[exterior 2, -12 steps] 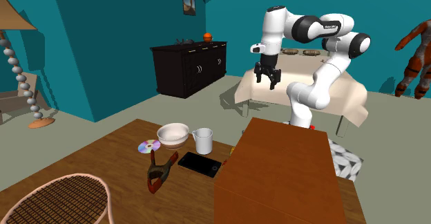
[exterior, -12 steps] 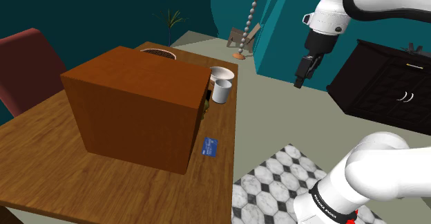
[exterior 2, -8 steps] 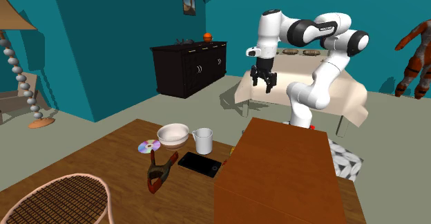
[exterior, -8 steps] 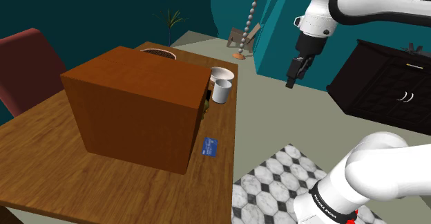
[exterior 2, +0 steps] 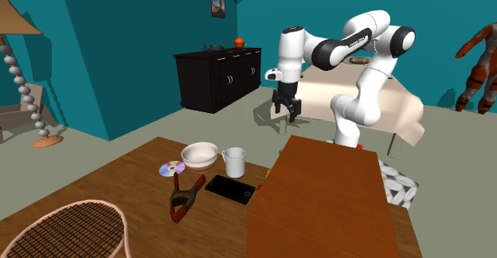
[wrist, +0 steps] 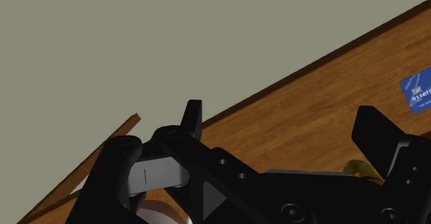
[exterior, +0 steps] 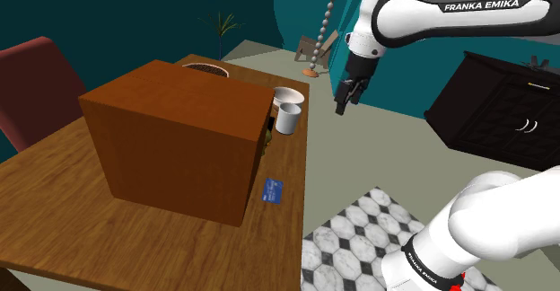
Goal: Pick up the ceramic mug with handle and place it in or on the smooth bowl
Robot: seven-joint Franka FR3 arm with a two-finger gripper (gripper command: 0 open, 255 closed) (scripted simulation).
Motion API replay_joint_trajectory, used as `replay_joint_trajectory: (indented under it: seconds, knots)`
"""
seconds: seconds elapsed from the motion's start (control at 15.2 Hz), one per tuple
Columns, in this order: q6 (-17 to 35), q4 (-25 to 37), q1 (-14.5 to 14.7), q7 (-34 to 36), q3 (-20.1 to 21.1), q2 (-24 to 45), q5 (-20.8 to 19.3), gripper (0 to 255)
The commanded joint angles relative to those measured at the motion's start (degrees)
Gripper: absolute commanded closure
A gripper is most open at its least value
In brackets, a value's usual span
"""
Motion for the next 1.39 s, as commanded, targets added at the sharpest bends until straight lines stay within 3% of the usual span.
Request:
replay_joint_trajectory:
  seconds: [0.0, 0.53, 1.06, 1.32]
  knots:
    - [3.48, 1.64, -0.14, 0.14, 0.10, 4.82, -0.16, 0]
    - [12.41, 10.92, -0.09, 1.44, 1.02, 22.16, -0.91, 0]
    - [16.77, 24.94, 0.56, 2.57, 1.51, 39.71, -2.29, 0]
    - [18.94, 24.71, 0.60, 2.76, 1.39, 41.61, -2.59, 0]
